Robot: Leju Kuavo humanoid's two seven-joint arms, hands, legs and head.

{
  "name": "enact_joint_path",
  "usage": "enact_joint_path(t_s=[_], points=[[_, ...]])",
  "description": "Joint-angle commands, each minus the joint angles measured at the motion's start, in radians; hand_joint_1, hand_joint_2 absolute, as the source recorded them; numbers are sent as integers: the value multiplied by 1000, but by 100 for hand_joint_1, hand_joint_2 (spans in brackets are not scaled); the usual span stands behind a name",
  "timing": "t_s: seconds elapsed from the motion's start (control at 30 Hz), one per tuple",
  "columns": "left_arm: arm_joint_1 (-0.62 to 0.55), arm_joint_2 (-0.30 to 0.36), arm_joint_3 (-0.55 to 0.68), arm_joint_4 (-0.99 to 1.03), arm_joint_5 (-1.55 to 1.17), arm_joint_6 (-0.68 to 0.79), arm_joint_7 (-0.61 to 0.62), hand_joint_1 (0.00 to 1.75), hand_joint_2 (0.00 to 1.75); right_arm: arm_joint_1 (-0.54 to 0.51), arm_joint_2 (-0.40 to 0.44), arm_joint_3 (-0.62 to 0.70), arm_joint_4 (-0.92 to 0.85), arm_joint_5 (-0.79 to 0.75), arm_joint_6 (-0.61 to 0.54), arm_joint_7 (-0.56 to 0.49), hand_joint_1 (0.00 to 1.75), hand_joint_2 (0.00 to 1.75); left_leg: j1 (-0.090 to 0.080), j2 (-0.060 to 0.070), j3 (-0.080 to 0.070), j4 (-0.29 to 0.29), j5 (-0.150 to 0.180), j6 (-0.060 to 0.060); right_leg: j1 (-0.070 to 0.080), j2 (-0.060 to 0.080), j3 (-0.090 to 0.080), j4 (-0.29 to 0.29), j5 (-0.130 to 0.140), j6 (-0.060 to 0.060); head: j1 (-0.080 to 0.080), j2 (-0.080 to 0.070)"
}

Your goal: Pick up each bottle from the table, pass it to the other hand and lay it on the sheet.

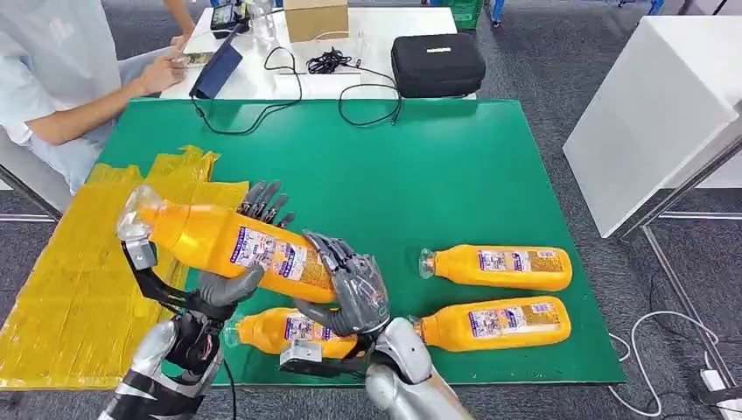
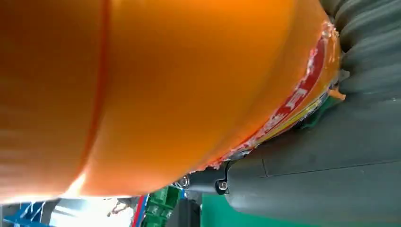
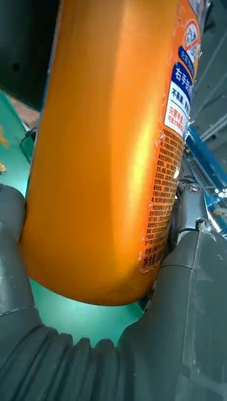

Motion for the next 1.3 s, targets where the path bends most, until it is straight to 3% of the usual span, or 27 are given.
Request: enact_joint_path(t_s=[0.03,0.87,0.9,0.93,1.3], points=[[-89,-28,4,106,-8,3,12,0,175,-16,-11,188,157,33,-15,-40,175,175,0,-2,5,-1,-1,0,-1,-4,6,-1,-2,0,-1,0],[-95,-47,24,111,-16,23,8,0,175,-14,-7,164,153,93,-15,-19,175,175,1,-5,4,0,-2,-1,1,-6,6,-1,-3,-1,0,0],[-94,-50,26,110,-15,25,6,168,175,-14,-7,163,154,93,-15,-18,175,175,0,-3,2,0,-1,0,0,-5,3,-1,-2,0,0,0],[-90,-53,29,104,-14,28,4,175,175,-12,-5,158,156,93,-15,-20,175,175,1,-4,3,0,-1,-1,0,-5,4,-1,-2,-1,0,0],[-78,-85,75,104,-6,104,-2,175,175,-1,6,115,167,62,-15,-37,175,175,1,-6,6,-1,-2,-1,1,-7,8,-2,-4,-1,0,0]])
